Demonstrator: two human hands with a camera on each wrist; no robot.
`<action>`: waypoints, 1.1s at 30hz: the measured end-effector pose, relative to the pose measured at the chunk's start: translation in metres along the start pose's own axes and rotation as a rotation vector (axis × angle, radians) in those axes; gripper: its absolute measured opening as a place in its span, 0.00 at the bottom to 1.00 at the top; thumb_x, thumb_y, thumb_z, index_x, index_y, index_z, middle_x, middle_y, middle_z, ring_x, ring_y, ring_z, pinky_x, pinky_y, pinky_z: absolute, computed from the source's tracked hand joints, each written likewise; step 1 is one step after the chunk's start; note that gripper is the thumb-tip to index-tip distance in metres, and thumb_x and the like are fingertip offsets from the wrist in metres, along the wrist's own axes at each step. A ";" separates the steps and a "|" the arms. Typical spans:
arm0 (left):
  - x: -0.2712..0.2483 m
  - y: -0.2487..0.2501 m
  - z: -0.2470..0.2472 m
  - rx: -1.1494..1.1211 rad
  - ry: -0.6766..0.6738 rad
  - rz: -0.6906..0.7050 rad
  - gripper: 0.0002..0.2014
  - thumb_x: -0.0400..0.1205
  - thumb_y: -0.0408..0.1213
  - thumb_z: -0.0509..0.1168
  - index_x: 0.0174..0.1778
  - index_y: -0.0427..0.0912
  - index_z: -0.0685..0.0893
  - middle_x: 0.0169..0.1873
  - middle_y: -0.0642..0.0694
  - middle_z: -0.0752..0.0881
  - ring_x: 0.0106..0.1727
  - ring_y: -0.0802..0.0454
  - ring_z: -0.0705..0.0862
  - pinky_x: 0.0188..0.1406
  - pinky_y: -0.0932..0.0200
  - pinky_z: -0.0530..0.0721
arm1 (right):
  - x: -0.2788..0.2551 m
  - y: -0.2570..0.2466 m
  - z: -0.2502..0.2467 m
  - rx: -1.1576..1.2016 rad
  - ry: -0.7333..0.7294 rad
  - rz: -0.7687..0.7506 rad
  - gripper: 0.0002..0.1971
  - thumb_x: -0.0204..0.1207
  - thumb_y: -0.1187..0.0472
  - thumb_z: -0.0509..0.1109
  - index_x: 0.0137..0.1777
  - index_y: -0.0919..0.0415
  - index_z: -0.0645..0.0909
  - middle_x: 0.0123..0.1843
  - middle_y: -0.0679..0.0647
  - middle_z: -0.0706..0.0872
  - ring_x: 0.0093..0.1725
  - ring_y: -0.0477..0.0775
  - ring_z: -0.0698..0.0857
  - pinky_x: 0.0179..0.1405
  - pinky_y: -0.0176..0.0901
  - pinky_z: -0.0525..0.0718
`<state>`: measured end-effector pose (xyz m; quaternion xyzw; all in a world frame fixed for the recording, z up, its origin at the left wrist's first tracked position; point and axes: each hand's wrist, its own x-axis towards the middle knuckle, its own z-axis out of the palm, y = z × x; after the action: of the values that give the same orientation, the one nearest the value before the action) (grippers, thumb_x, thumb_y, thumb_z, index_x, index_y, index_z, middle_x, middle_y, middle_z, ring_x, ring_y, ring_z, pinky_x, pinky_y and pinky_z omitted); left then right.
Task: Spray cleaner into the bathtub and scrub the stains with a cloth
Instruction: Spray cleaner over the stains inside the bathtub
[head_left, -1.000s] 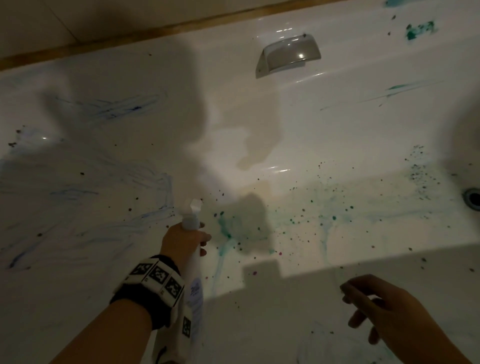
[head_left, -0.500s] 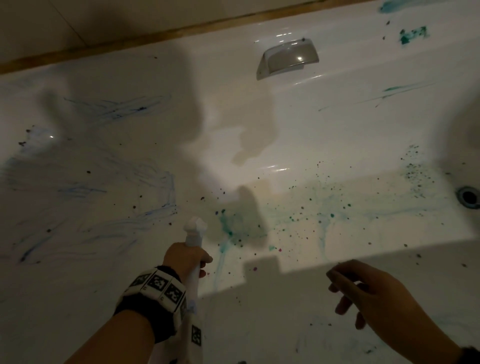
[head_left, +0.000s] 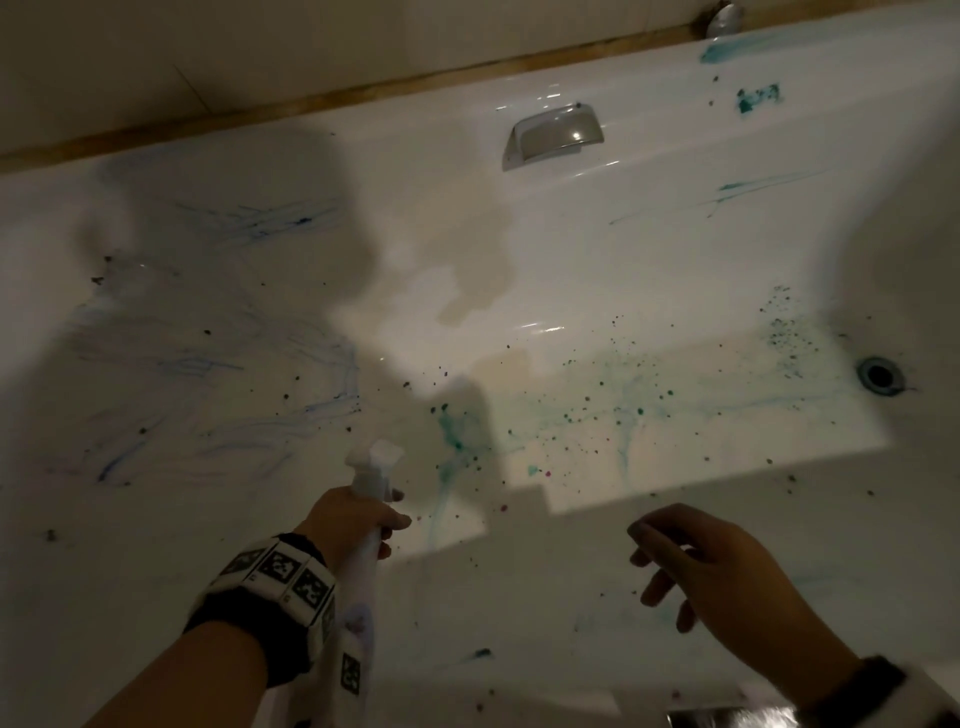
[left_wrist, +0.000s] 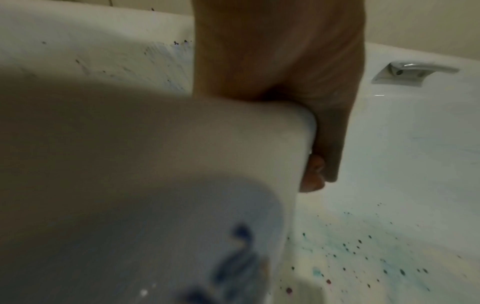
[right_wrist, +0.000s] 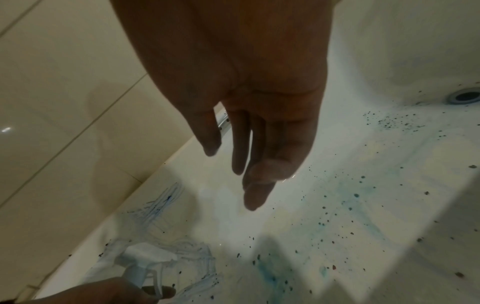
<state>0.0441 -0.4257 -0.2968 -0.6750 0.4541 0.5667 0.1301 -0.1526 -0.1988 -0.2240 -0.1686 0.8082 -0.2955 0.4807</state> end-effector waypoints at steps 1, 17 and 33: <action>-0.006 -0.004 -0.001 -0.017 0.000 0.029 0.07 0.73 0.18 0.69 0.38 0.33 0.82 0.25 0.39 0.77 0.25 0.45 0.74 0.17 0.63 0.80 | -0.006 -0.001 0.002 0.005 -0.003 -0.005 0.03 0.79 0.58 0.64 0.45 0.53 0.78 0.43 0.51 0.86 0.33 0.51 0.87 0.24 0.35 0.82; -0.042 -0.030 0.011 0.146 0.065 0.087 0.13 0.72 0.20 0.70 0.25 0.33 0.77 0.23 0.40 0.78 0.22 0.45 0.77 0.24 0.57 0.79 | -0.076 0.012 -0.002 -0.069 0.064 -0.043 0.02 0.78 0.56 0.63 0.44 0.50 0.77 0.42 0.48 0.85 0.32 0.48 0.86 0.24 0.30 0.80; -0.078 0.040 0.083 -0.076 0.158 0.298 0.06 0.74 0.24 0.71 0.38 0.34 0.80 0.29 0.41 0.79 0.28 0.48 0.78 0.21 0.61 0.83 | 0.017 0.039 -0.086 -0.978 -0.068 0.000 0.15 0.83 0.50 0.57 0.60 0.60 0.76 0.63 0.56 0.81 0.61 0.55 0.79 0.56 0.40 0.75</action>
<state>-0.0353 -0.3541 -0.2410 -0.6471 0.5361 0.5418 -0.0170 -0.2354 -0.1512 -0.2293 -0.3841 0.8362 0.1242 0.3714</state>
